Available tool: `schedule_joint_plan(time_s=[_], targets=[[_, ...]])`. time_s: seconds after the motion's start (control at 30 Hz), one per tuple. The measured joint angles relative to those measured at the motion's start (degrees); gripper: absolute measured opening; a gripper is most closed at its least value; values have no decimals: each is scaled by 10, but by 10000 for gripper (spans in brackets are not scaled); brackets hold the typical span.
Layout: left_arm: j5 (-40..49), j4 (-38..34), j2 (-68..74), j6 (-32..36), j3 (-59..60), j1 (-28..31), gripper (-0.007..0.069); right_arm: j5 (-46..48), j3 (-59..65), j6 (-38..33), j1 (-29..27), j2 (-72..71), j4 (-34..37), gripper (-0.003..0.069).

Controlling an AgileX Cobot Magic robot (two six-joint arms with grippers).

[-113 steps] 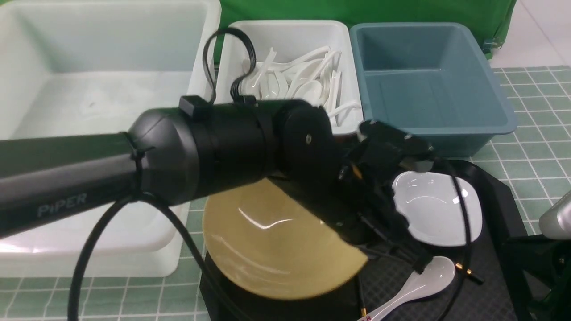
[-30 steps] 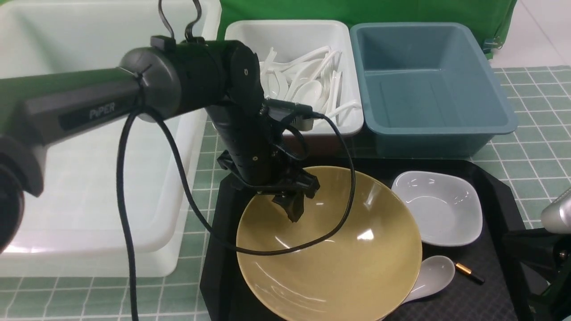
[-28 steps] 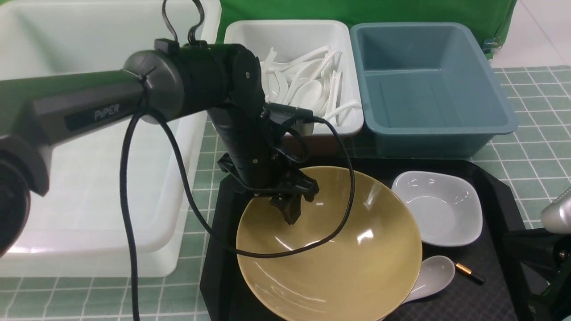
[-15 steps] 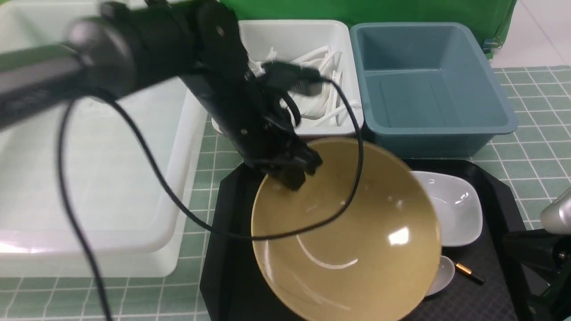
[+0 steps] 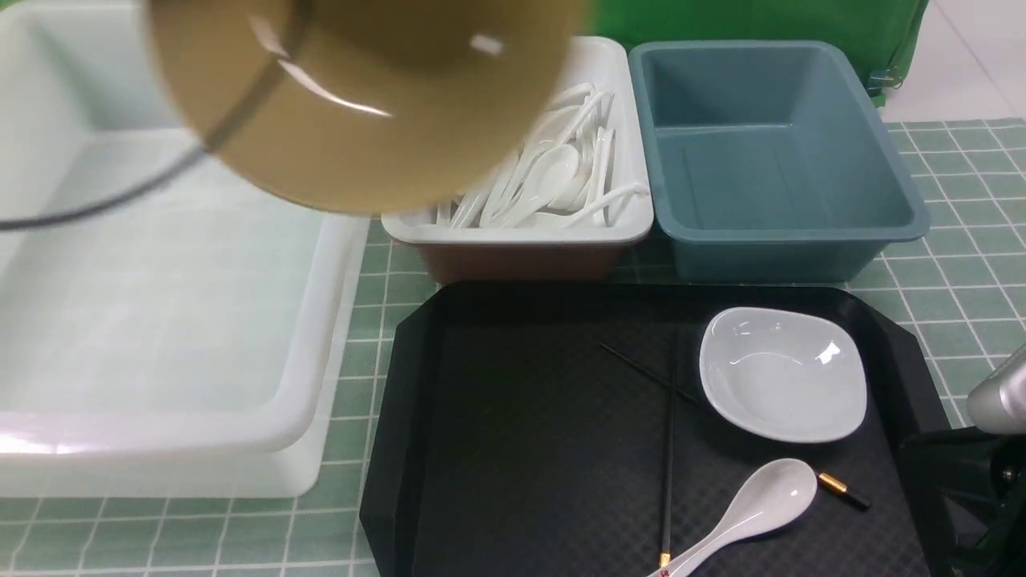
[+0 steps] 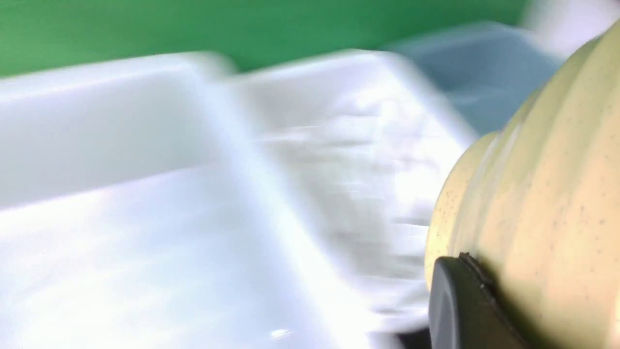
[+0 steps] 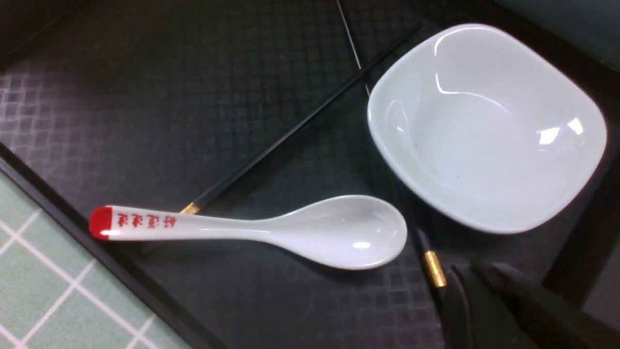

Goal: On blue table put chopsticks spoon bowls plates into blue grey white boxes.
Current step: 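Place the tan bowl onto the bowl stack in the left bin with the left gripper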

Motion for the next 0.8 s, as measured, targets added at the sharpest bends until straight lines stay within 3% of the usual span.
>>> schedule_joint_plan(time_s=[0.07,0.13,0.17,0.33,0.57,0.67,0.8], targets=[[0,10,16,-33,23,80,6,-5,0,1,0,0,0,60],[2,14,25,-44,36,109,6,-9,0,3,0,0,0,61],[8,21,43,-51,58,151,6,-17,0,6,0,0,0,64],[8,51,93,-70,120,205,6,-21,0,17,0,0,0,69],[-44,93,167,-146,153,212,21,-21,0,19,0,0,1,73],[-48,95,186,-161,153,212,85,-22,0,20,0,0,1,73],[-48,96,192,-188,153,212,251,-22,0,20,0,0,1,78]])
